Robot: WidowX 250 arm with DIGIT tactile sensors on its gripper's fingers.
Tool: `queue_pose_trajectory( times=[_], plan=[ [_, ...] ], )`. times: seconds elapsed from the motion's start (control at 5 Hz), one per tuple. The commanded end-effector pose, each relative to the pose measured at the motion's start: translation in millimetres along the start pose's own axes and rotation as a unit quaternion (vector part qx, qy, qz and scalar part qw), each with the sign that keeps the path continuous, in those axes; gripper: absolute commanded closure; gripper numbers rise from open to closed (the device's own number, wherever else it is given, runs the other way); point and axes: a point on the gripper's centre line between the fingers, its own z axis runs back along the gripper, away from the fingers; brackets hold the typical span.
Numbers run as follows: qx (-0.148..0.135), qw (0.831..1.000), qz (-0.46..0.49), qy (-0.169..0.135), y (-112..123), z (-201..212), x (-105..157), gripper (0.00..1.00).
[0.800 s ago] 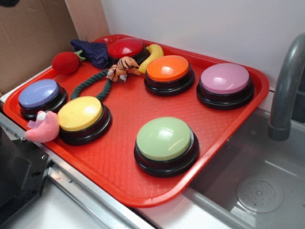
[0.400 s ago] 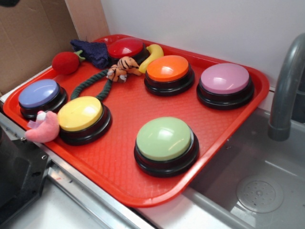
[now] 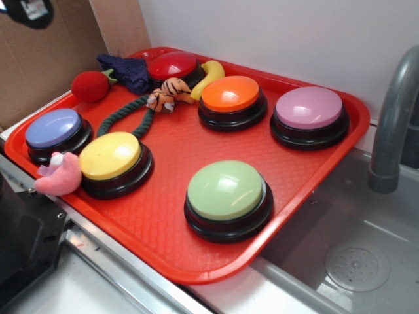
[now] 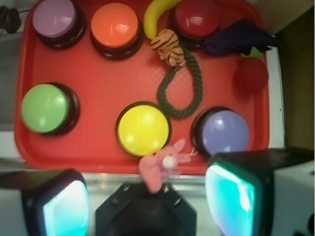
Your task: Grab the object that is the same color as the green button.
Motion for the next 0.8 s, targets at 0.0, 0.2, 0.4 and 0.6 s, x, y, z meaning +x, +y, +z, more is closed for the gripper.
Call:
queue_pose_trajectory(
  times=[0.0,0.2,0.4,0.6],
  plan=[
    [0.01,1.0,0.023,-0.009,47.4,-50.6,30.0,0.0],
    [0.024,0.998,0.049,-0.012,60.6,-77.8,38.1,0.0],
    [0.04,0.998,0.05,-0.03,66.0,-109.6,49.9,0.0],
    [0.046,0.997,0.047,-0.031,71.4,-121.0,50.9,0.0]
  ],
)
